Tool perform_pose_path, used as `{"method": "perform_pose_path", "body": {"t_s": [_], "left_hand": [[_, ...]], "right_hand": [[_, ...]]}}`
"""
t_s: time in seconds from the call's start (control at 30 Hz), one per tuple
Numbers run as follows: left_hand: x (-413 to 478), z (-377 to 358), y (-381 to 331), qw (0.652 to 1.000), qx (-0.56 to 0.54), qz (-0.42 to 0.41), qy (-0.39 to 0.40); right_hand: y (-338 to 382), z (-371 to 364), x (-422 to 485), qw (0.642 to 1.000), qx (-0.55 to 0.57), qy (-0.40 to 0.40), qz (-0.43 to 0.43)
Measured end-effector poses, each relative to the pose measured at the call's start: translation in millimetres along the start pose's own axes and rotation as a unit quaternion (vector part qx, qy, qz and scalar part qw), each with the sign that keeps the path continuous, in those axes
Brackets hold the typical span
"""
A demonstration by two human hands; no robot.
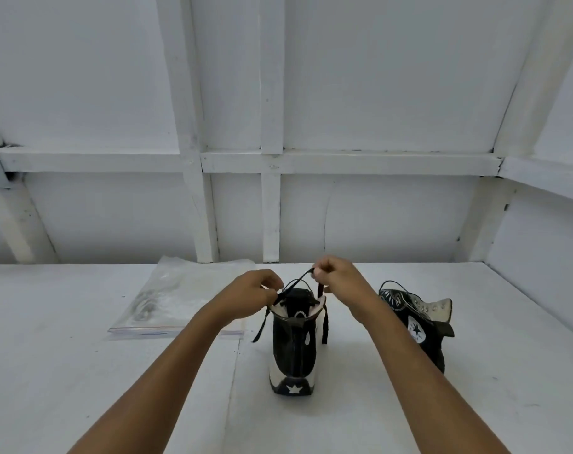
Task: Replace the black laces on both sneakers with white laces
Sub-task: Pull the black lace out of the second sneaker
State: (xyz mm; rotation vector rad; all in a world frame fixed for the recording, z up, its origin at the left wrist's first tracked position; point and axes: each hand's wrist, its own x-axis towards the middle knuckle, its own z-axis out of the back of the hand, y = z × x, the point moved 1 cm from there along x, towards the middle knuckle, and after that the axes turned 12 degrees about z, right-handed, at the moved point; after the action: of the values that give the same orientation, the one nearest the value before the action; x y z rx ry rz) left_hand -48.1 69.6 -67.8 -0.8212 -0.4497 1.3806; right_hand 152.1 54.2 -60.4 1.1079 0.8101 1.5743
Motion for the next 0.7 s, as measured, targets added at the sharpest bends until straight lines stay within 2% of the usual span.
{"method": "perform_pose_path", "body": {"t_s": [0.03,0.1,0.17,0.2,0.27,0.33,0.43,0.5,0.57,0.63,0.7], "left_hand": [[2.5,1.8,-1.6,1.0,-0.005,-0.003,0.01],[7.1,5.1,-4.6,0.999,-0.015,-0.015,0.028],[11.2,6.6,-6.6,0.998,-0.017,-0.03,0.046],[13.3,6.6,-7.0,0.998,-0.017,-0.034,0.052],[16.7,3.9,-6.6,0.997,-0.016,-0.038,0.062],[18.9,3.0,-7.1,0.996,-0.013,-0.044,0.07],[20.7,4.8,-8.2,0.995,-0.003,-0.051,0.087],[20.5,3.5,-9.0,0.993,0.008,-0.056,0.101],[21.1,2.4,-9.9,0.993,0.014,-0.058,0.107],[22.1,1.8,-12.1,0.992,0.019,-0.06,0.109],[23.2,0.6,-14.5,0.992,0.017,-0.059,0.11]], "right_hand": [[0.8,4.8,3.1,0.994,0.109,-0.019,-0.019],[4.0,13.2,5.6,0.951,0.304,-0.028,-0.045],[4.1,15.7,4.7,0.912,0.403,-0.024,-0.065],[3.4,14.5,4.5,0.907,0.413,-0.018,-0.075],[-1.9,11.7,4.7,0.918,0.385,-0.014,-0.094],[-5.1,10.7,5.4,0.947,0.309,-0.019,-0.085],[-2.8,11.4,1.4,0.995,0.082,0.046,-0.014],[3.8,9.4,-1.5,0.99,-0.043,0.135,0.024],[9.0,6.4,-2.4,0.976,-0.113,0.182,0.031],[12.0,4.8,-2.3,0.971,-0.147,0.185,0.03],[11.6,6.4,0.0,0.978,-0.126,0.164,0.026]]}}
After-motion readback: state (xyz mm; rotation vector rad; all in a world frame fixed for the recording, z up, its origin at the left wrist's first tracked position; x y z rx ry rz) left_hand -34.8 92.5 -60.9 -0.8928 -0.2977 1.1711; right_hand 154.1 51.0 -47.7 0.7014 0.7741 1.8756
